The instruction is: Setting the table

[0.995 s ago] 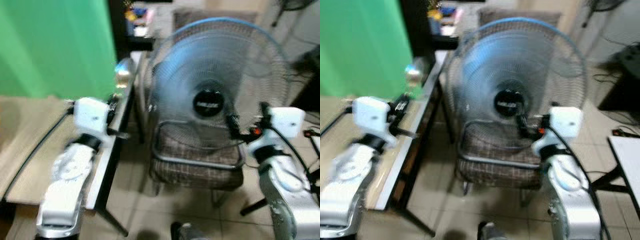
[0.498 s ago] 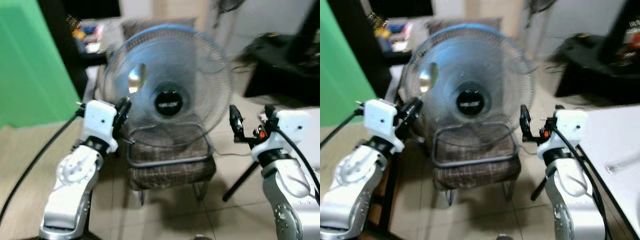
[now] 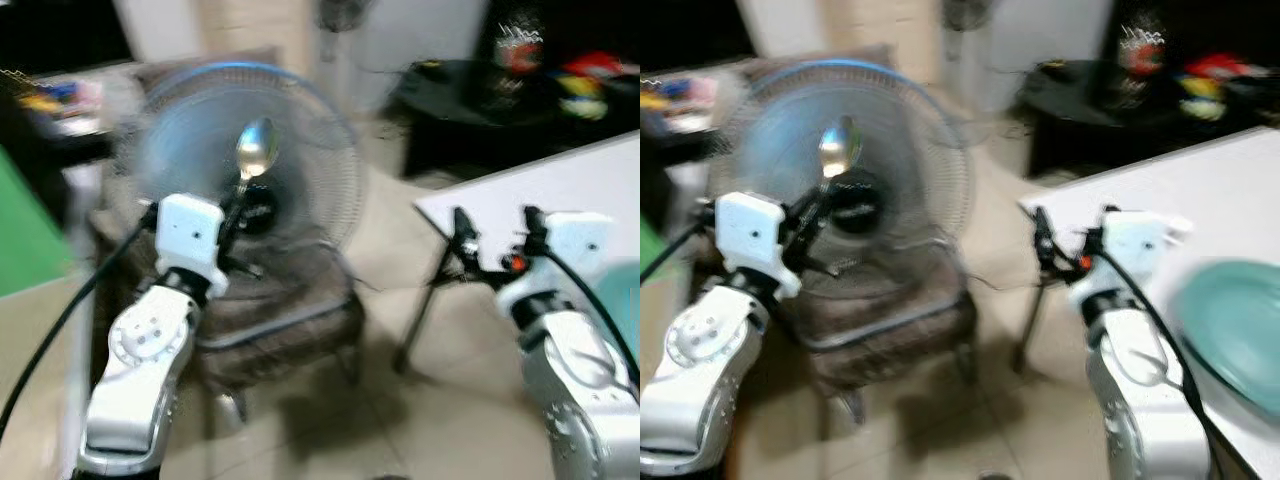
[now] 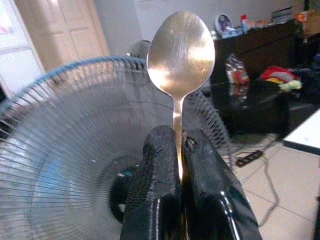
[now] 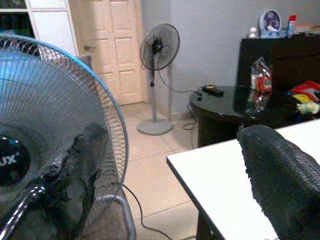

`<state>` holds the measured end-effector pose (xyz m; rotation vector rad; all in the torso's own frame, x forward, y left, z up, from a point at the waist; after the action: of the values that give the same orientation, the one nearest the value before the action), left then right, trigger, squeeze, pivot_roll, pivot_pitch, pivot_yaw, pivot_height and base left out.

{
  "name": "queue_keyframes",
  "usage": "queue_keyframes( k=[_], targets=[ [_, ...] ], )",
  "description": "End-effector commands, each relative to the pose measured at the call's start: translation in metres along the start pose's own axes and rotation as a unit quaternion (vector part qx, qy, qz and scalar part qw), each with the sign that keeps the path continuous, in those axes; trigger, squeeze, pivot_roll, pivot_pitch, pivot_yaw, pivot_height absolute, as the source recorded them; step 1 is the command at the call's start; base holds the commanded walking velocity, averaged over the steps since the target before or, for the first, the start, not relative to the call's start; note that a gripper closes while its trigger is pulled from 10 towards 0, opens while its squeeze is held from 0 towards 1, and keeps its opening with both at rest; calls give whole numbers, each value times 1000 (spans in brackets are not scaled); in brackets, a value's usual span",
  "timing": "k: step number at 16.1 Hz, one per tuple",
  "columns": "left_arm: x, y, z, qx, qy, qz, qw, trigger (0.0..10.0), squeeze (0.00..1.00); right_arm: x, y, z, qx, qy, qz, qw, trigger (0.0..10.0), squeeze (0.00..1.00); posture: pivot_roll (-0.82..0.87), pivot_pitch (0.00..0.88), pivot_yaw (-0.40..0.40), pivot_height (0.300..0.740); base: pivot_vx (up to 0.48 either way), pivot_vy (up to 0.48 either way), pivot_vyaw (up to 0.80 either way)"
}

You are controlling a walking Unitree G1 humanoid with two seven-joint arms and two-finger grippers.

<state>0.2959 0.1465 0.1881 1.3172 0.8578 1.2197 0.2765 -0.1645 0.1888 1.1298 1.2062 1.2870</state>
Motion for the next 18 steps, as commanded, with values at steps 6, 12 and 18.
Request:
queue_keyframes(
  k=[6,12,18],
  targets=[
    [0,-1,2,3,-3,11,1000,10000,0,-10,-6,-1,24,-34,7,999,10000,0,-73,0,60,740,0,0,-800],
    [4,-2,5,3,14,-4,1000,10000,0,-7,-7,-2,30,-30,-14,999,10000,0,-90,0,64,740,0,0,-800],
    [10,-6,7,6,29,9,1000,10000,0,-13,-15,0,49,-41,-14,998,10000,0,-84,0,42,740,0,287,-800]
  ],
)
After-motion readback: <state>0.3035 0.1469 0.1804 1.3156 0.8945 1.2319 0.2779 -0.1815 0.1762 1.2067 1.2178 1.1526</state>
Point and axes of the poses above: a point about 5 cm out from each wrist's last joint towards the gripper, its own z axis pointing out of the wrist towards the gripper, its own y axis along the axis of the wrist's last joint, x = y × z, the point moved 4 cm from there along z, pointing out of the wrist towards the gripper, and after that the axes turned 1 degree about -z, right-handed, at the moved point
